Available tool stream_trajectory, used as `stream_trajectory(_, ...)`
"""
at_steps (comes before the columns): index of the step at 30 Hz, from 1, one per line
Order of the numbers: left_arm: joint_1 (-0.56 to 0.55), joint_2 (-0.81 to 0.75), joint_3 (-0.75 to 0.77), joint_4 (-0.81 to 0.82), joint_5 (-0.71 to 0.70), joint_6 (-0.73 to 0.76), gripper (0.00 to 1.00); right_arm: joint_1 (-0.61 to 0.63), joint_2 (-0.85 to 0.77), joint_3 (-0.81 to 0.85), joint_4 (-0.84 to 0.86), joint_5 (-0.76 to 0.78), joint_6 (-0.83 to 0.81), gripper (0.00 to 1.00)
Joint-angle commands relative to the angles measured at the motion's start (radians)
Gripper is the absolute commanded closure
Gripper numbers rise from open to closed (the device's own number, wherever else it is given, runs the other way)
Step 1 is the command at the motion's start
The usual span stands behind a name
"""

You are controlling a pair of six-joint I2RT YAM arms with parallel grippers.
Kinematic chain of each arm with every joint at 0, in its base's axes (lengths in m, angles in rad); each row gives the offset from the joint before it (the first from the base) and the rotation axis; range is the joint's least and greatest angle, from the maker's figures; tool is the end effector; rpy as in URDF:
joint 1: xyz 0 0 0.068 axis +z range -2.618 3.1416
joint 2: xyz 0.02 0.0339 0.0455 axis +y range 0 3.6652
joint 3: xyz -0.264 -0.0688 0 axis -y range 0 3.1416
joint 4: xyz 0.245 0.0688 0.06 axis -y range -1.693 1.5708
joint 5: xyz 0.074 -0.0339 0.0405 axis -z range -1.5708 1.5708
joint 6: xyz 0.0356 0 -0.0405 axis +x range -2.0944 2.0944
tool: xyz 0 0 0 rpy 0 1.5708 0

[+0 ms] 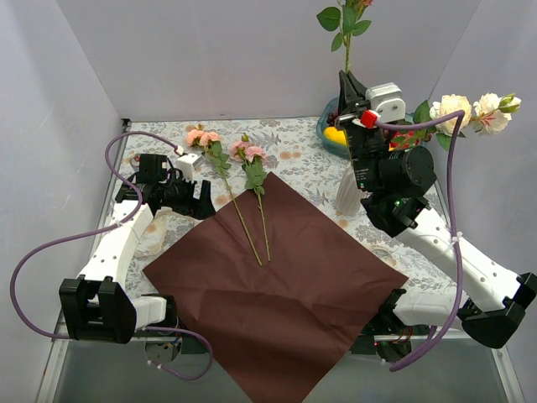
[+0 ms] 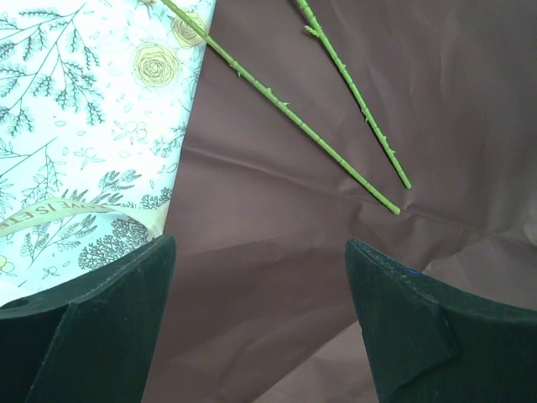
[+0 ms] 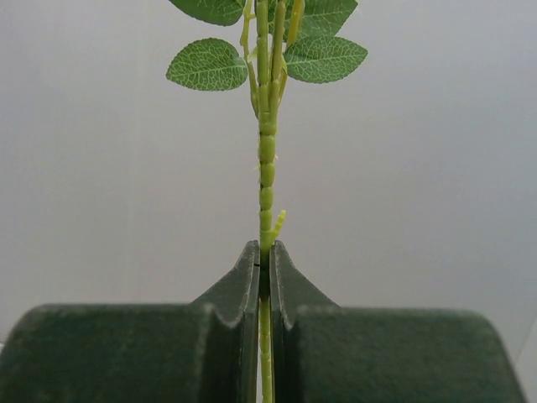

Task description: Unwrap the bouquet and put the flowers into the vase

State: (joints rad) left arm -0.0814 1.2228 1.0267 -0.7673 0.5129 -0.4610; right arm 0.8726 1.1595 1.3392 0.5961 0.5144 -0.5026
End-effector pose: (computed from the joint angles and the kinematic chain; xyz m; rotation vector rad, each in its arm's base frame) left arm 0.2397 -0.0371 0.2866 -0.2765 2.5549 -0.8621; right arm 0.1547 0.1571 0.5318 -0.1169 0.9085 0.1394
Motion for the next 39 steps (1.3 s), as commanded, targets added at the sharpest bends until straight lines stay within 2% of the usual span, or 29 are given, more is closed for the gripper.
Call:
stream_trajectory(1,0.005,-0.003,0.036,-0.026,0.03,0.012,0.19,-0.052,-0.001,0.028,0.083,-0.019,-0.096,0.99)
stream_trajectory(21,0.005,0.003,0.09,-0.069,0.044,0.041,0.19,-0.288,0.014,-0.133,0.169,-0.172,0.131,0.99)
stream_trajectory(35,0.005,0.041,0.131,-0.096,0.049,0.055,0.19,-0.327,0.025,-0.247,0.284,-0.174,0.196,0.99)
stream_trajectory(36,0.005,0.041,0.131,-0.098,0.049,0.055,0.19,-0.327,0.025,-0.255,0.284,-0.162,0.196,0.95)
stream_trajectory(38,0.005,0.041,0.136,-0.098,0.05,0.055,0.19,-0.328,0.025,-0.264,0.281,-0.136,0.194,0.75)
stream_trajectory(39,0.005,0.04,0.138,-0.098,0.05,0.056,0.19,-0.328,0.019,-0.267,0.277,-0.131,0.194,0.73)
